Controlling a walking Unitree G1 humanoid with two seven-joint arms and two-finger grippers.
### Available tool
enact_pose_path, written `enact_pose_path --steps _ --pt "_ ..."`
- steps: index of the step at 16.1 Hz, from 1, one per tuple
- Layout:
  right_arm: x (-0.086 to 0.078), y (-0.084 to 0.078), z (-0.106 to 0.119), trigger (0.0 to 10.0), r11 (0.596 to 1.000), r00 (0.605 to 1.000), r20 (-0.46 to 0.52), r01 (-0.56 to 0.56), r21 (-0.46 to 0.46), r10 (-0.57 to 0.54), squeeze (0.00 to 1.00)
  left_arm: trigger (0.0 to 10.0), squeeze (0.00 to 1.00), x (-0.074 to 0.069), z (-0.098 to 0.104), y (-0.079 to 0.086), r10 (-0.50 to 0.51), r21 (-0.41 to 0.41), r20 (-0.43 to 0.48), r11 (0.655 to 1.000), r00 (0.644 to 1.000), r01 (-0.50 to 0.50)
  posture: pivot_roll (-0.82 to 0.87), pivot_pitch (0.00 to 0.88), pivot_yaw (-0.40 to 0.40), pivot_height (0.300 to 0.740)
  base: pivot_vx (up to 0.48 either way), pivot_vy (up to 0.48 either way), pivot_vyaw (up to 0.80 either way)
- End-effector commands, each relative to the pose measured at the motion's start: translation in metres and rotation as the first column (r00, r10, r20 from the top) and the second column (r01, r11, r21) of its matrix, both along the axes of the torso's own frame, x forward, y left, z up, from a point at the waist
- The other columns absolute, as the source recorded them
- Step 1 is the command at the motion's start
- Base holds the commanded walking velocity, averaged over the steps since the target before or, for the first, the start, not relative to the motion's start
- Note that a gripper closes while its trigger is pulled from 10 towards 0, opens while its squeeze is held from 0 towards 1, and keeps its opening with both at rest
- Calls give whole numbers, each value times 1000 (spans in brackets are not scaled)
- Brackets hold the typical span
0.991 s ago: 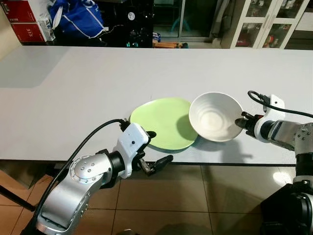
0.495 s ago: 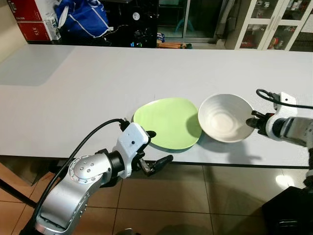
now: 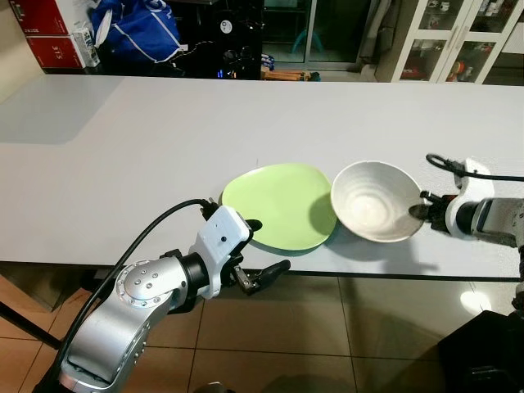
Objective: Setting the table
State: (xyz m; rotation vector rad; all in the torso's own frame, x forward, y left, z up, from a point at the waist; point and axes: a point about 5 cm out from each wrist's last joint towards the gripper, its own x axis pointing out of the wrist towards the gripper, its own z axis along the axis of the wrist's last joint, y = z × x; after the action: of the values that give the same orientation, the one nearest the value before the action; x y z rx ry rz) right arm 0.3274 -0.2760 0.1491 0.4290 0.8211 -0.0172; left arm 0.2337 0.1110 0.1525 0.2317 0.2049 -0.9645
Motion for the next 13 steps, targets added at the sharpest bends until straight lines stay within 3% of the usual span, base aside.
enact_pose_path --steps 1,3,7,8,9,13 --pt "2 0 5 10000 1000 1000 5 1 -10 -1 741 10000 75 -1 3 -2 -15 5 9 1000 1000 15 23 0 0 740 0 0 0" --pt "4 -2 7 10000 1000 1000 24 21 -6 -21 812 10000 75 0 3 -1 -13 5 13 1000 1000 13 24 0 1 740 0 0 0" --pt "7 -3 14 10000 1000 998 49 27 11 -27 824 10000 75 3 5 -1 -1 8 35 1000 999 1 25 0 5 740 0 0 0" --pt "7 -3 19 10000 999 997 71 23 27 -25 333 10000 67 4 6 -1 6 7 41 1000 999 -6 26 0 3 740 0 0 0" --pt "7 -4 27 10000 999 995 99 18 42 -23 0 10000 0 4 7 0 16 3 48 1000 999 -16 27 0 1 740 0 0 0" --pt "-2 -16 54 10000 999 985 171 24 46 -32 0 10000 0 6 10 2 69 -24 64 997 996 -68 21 0 4 740 0 0 0"
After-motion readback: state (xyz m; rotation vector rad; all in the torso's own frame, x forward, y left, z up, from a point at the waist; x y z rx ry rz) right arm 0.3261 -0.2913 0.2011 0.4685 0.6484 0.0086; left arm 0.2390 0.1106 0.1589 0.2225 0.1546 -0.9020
